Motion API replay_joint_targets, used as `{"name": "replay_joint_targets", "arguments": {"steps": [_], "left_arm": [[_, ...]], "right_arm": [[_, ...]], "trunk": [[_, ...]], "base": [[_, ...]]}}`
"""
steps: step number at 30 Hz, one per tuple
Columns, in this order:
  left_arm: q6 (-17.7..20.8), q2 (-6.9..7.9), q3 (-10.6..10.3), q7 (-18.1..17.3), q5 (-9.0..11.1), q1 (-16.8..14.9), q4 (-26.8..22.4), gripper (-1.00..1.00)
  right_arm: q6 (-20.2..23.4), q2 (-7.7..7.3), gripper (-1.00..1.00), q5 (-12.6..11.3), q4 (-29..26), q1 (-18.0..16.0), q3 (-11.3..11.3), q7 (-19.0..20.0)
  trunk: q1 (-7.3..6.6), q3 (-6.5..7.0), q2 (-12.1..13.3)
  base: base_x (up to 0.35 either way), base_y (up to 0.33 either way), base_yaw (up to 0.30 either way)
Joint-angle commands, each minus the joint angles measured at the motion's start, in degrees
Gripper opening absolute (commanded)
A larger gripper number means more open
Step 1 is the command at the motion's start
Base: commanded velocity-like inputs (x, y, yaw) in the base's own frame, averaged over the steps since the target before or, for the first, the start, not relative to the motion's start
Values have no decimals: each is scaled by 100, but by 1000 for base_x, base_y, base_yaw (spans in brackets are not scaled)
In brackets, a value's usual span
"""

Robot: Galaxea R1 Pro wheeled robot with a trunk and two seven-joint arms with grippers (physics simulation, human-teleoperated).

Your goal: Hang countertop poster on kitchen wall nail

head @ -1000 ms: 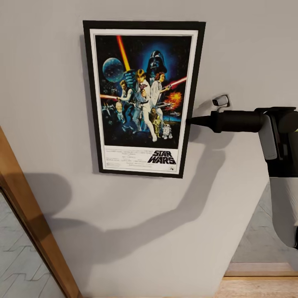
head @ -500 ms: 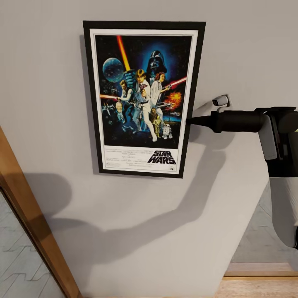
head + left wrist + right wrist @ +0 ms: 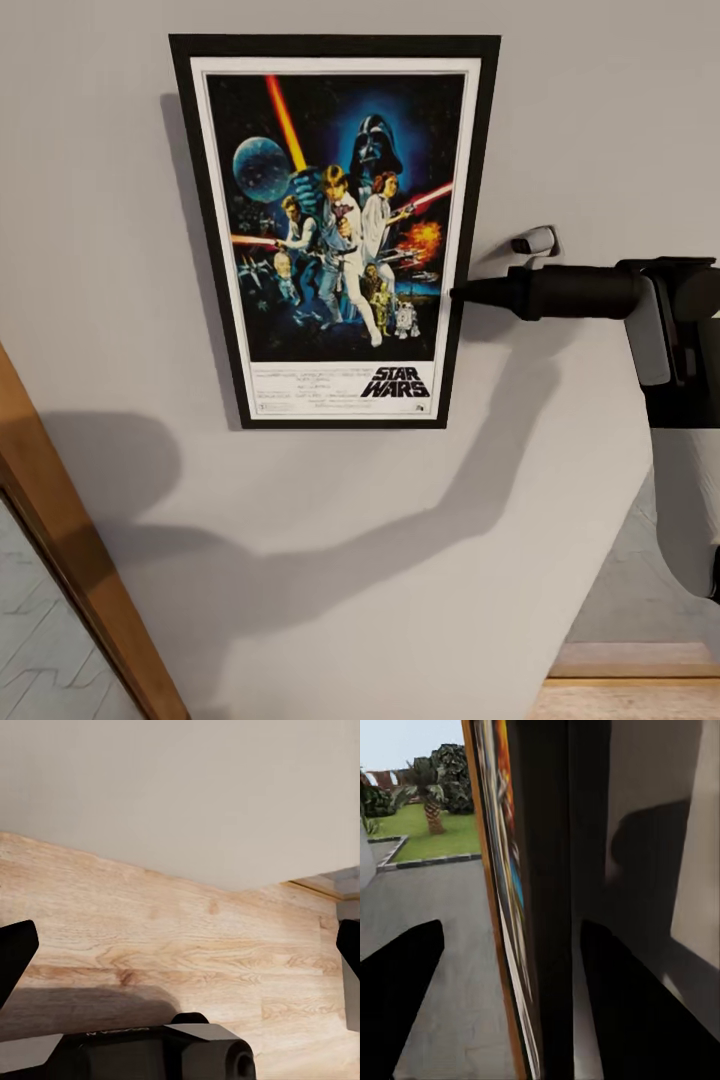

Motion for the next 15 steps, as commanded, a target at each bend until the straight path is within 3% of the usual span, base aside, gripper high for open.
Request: {"name": "replay_joint_targets", "arguments": {"steps": [1, 9, 15], "left_arm": [[-29, 4, -47, -1, 42, -2, -12, 100], [-29, 4, -46, 0, 42, 4, -12, 100], [-29, -4, -49, 0, 42, 4, -12, 100]], "right_arm": [[-26, -8, 100, 113, 132, -8, 9, -249], [-26, -10, 100, 113, 130, -8, 5, -250], [-26, -11, 100, 62, 77, -6, 8, -244]], "trunk": [[5, -10, -6], [5, -10, -6], [5, -10, -6]], "base": [[6, 0, 0], [-6, -1, 0], [-171, -14, 0]]}}
